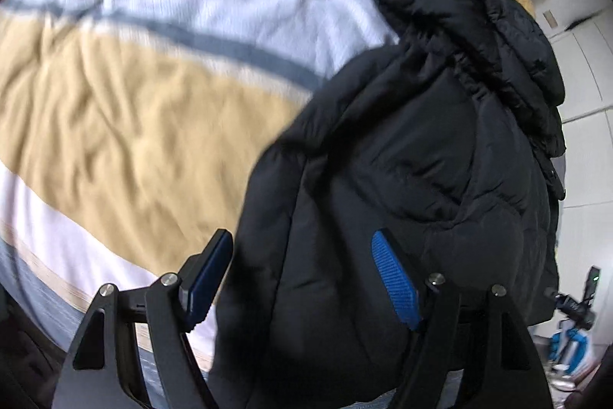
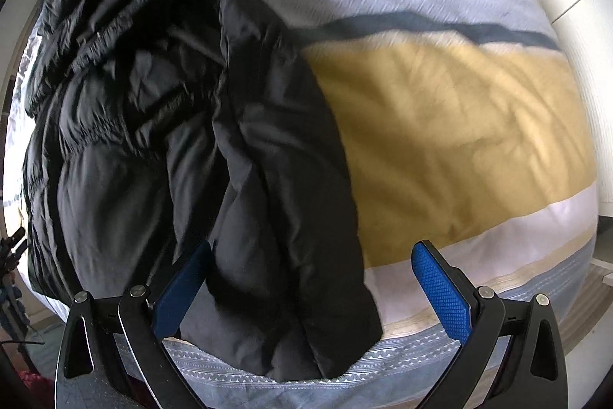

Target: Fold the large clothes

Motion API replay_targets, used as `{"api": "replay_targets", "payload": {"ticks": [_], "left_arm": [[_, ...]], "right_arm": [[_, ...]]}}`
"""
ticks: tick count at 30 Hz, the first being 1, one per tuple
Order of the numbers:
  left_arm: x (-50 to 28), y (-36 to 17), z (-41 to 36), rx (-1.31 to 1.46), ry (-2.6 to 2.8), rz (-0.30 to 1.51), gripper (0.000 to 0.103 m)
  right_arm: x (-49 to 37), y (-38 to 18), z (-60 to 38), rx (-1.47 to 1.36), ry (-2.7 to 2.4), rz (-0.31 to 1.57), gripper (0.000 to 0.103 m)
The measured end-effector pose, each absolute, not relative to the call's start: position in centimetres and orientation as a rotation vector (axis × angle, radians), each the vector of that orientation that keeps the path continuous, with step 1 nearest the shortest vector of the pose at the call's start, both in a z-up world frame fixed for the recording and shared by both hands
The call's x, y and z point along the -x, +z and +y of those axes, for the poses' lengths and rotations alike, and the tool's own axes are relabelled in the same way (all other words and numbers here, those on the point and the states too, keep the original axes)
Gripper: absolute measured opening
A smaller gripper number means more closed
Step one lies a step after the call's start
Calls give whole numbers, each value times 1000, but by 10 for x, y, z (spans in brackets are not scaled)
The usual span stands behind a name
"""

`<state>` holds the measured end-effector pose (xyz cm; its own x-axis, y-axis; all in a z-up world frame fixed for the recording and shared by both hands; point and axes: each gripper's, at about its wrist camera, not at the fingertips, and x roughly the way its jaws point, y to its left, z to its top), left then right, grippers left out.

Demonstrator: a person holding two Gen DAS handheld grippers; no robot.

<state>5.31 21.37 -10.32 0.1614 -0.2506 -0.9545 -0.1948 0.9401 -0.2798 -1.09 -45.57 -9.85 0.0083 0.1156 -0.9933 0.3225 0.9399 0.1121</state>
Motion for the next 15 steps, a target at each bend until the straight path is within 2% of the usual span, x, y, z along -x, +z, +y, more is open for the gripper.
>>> {"api": "replay_targets", "payload": {"ticks": [7,8,9,10,12,14,15], "left_arm": [[-21,-127,211,339,-42,1387,74],[-17,-127,208,323,-44,1383,76],[-15,-128,205,310,-44,1386,86],[-14,-130,203,309,-44,1394,89],[-12,-132,199,317,-49,1406,90],[-12,-134,196,335,-45,1431,90],[-12,-136,195,355,-35,1457,90]], "right_arm": [[13,-121,-441,-385,-109,1599,102],[14,-123,-439,-392,-102,1600,102],[14,-125,-438,-400,-94,1603,102],[15,-125,-436,-400,-90,1603,102],[16,-125,-434,-415,-82,1597,95],[20,-123,-430,-430,-77,1591,79],[21,-122,-430,-444,-72,1588,74]]}}
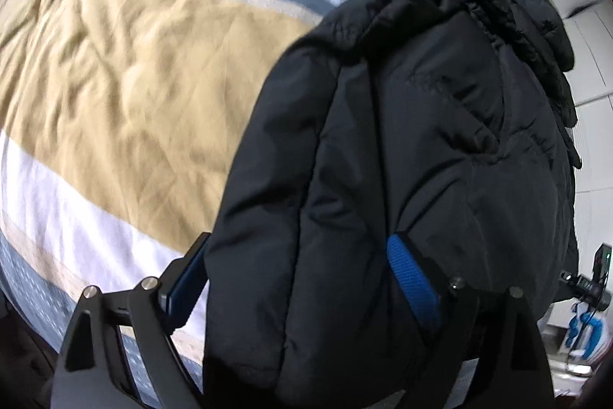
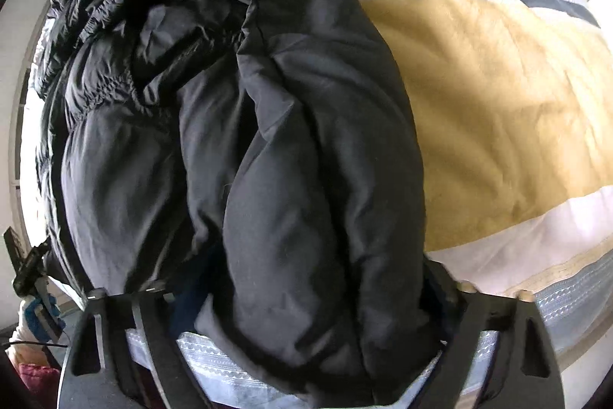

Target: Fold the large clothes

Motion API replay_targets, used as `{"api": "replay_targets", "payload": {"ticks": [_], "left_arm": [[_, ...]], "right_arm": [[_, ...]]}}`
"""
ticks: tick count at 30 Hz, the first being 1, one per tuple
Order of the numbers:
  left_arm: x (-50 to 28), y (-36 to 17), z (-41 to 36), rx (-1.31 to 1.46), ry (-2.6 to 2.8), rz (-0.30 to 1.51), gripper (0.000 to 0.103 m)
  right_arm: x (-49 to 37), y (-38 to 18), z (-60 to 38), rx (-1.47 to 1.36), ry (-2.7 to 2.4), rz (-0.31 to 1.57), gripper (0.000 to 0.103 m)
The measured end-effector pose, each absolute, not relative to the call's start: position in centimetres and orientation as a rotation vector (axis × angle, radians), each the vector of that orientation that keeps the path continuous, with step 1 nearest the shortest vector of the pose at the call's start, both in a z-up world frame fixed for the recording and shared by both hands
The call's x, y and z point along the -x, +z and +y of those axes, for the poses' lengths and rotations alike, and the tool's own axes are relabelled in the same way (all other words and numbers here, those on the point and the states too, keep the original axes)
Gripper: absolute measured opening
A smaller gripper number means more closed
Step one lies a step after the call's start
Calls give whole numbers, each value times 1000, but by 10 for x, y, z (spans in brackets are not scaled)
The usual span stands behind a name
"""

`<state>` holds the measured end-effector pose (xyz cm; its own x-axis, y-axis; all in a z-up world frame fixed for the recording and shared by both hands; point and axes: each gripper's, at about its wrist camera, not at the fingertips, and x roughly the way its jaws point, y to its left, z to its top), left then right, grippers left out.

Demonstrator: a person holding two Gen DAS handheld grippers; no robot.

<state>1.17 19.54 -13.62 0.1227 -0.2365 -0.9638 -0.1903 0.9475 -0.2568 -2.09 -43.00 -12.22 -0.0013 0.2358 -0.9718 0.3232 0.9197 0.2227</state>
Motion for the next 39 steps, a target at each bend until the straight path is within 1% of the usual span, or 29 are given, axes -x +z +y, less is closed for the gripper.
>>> {"api": "replay_targets", "payload": {"ticks": [2,3,5,6,7,8,9,10,11,12,14,15,20,24,31,34,39], "left_arm": [[-13,-137,195,368,-16,1480,90],[-12,-136,193,362,-14,1490,90],[-10,-136,190,361,-22,1513,90],[-10,-136,189,359,-31,1525,88],[-9,-133,186,352,-43,1524,87],[-8,-130,185,349,-56,1519,77],[-8,-127,183,360,-71,1518,65],[-4,-122,184,383,-86,1516,59],[-4,-119,184,398,-94,1511,42],[-4,-114,184,418,-105,1504,30],[-3,-103,184,458,-118,1479,20],[-3,-99,184,465,-123,1470,18],[-12,-69,189,548,-155,1403,15],[-35,-38,199,641,-185,1316,15],[-114,19,207,775,-280,1130,15],[-152,44,208,823,-300,1062,15],[-220,80,213,889,-323,957,15]], "right_arm": [[23,-121,-429,-476,-61,1581,59],[23,-120,-428,-491,-53,1577,56],[21,-113,-430,-508,-39,1572,44],[20,-112,-429,-516,-28,1569,41],[19,-110,-431,-521,-20,1566,35],[19,-108,-432,-527,-10,1562,29],[18,-105,-430,-530,5,1557,27],[17,-101,-429,-529,16,1552,23],[14,-98,-429,-526,24,1548,20],[13,-93,-428,-524,34,1538,20],[12,-83,-425,-529,48,1520,17],[10,-77,-425,-529,54,1508,17],[9,-53,-433,-571,64,1415,13],[-9,-22,-447,-613,69,1308,12],[-64,38,-474,-667,92,1104,12],[-95,55,-477,-680,100,1040,12],[-140,84,-509,-755,76,933,12]]}}
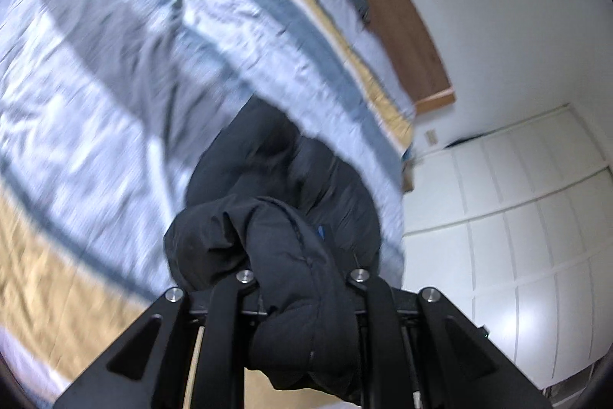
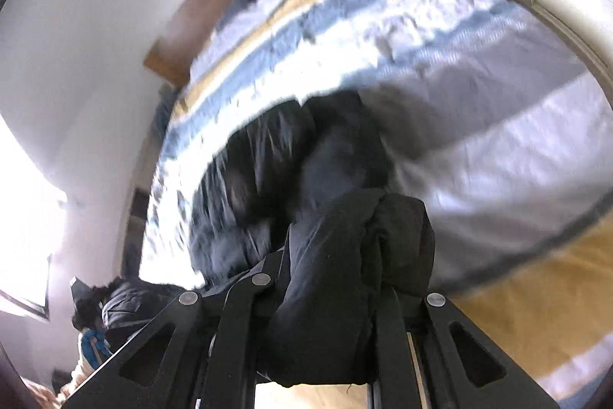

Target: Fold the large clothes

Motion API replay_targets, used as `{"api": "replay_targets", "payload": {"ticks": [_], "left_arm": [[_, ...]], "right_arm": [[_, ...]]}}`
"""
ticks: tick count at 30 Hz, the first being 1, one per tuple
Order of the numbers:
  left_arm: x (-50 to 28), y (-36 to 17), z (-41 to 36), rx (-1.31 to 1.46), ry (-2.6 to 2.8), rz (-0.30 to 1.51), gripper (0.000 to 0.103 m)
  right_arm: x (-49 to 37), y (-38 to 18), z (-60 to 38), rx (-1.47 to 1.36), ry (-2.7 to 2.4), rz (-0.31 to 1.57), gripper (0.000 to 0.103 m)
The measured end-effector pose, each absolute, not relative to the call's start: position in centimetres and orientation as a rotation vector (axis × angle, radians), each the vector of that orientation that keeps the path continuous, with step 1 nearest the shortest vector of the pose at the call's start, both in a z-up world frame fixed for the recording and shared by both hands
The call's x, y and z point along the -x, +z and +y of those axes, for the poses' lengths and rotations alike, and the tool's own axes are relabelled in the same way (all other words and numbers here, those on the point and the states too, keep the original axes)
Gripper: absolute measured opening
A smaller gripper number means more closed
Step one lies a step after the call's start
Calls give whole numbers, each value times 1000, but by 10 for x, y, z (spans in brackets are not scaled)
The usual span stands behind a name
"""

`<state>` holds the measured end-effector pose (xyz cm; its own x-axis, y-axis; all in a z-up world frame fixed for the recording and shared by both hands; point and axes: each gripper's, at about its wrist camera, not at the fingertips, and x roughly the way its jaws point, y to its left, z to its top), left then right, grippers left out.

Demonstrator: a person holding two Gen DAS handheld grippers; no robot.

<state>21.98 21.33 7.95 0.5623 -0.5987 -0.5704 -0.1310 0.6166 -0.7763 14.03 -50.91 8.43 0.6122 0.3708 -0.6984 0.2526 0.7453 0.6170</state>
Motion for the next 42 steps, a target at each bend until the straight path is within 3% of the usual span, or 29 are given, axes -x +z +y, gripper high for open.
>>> {"api": "replay_targets", "payload": {"ticks": [9,22,27,30,31,32,34,42], "left_arm": [[-360,77,203,884,-235,921,15],[-535,-60,156,749,-57,1067,19],[-549,-96,145,760,-86,1109,33],[-552,-94,149,814,-112,1100,47],[-552,-89,152,834,-122,1090,50],[-552,-83,158,868,-130,1073,54],[-551,-69,170,929,-128,1044,56],[-528,11,198,872,-96,917,62]], "right_arm": [[-270,68,-528,-849,-18,888,12],[-438,-44,-535,-836,-195,1068,13],[-447,-79,-532,-851,-237,1110,14],[-444,-75,-534,-867,-228,1095,22],[-443,-71,-536,-885,-219,1080,35],[-443,-67,-538,-906,-211,1057,58],[-439,-47,-546,-943,-195,980,82],[-419,40,-548,-717,-154,853,83]]}}
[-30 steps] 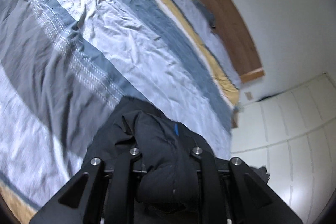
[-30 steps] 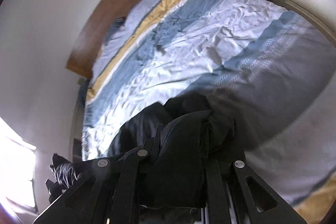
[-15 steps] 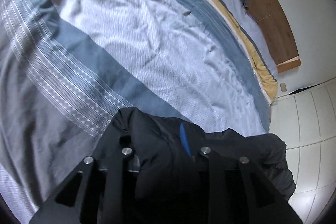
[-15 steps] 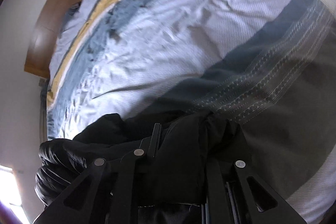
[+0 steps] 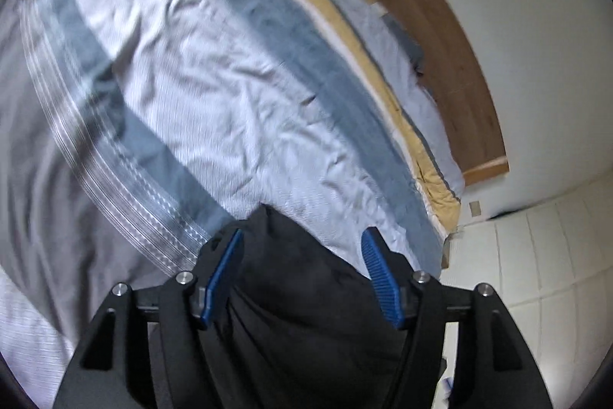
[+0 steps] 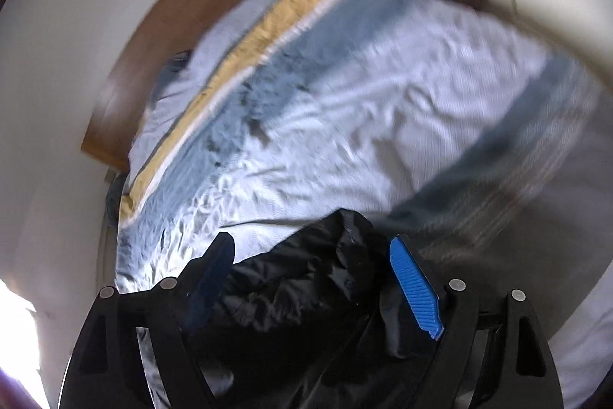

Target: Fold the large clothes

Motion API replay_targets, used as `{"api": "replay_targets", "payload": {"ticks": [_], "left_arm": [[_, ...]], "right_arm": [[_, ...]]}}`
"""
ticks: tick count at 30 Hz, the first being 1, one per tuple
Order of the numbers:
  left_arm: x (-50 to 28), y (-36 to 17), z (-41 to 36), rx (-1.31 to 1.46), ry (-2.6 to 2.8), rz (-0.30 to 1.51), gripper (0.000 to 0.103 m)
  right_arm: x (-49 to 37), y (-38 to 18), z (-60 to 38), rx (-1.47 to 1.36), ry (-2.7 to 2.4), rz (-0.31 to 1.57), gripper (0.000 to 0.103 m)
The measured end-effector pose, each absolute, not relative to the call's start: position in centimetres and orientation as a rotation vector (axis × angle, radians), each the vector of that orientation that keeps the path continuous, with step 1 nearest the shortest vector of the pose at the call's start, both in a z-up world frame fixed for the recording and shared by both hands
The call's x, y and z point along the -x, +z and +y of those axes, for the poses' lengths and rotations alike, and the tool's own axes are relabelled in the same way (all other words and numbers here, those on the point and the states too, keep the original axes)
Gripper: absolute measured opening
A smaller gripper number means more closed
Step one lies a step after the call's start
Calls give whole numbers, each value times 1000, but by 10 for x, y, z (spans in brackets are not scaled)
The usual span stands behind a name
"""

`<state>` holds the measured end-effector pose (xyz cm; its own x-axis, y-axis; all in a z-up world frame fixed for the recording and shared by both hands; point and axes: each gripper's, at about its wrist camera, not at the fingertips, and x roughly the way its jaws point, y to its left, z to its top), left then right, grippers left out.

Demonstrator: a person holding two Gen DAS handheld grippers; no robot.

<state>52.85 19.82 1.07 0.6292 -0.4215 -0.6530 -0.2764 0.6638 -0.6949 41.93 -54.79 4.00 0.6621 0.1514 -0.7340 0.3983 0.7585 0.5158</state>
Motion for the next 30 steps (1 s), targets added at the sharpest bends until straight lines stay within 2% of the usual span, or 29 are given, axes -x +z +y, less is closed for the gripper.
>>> {"api": "replay_targets", "payload": {"ticks": [6,11,18,22,26,30], "left_arm": [[-473,45,143,628,-167,906,62],[-419,20,74,446,-239,942,62],[-370,-17,-5,309,-340,962,62],[-393,-24,-47,159,-392,953,62],[-451,-24,-82,47,-399,981,62],[-512,-30,-107,-11,-387,1037,69]], "right_arm": [[-382,62,-461,-431,3,840,83],[-351,33,-381,-291,104,880,82],[-342,-2,-319,-159,177,896,81],[-383,-21,-302,-68,190,921,81],[-439,-28,-304,-53,179,934,81],[-495,-37,-316,-75,156,973,81]]}}
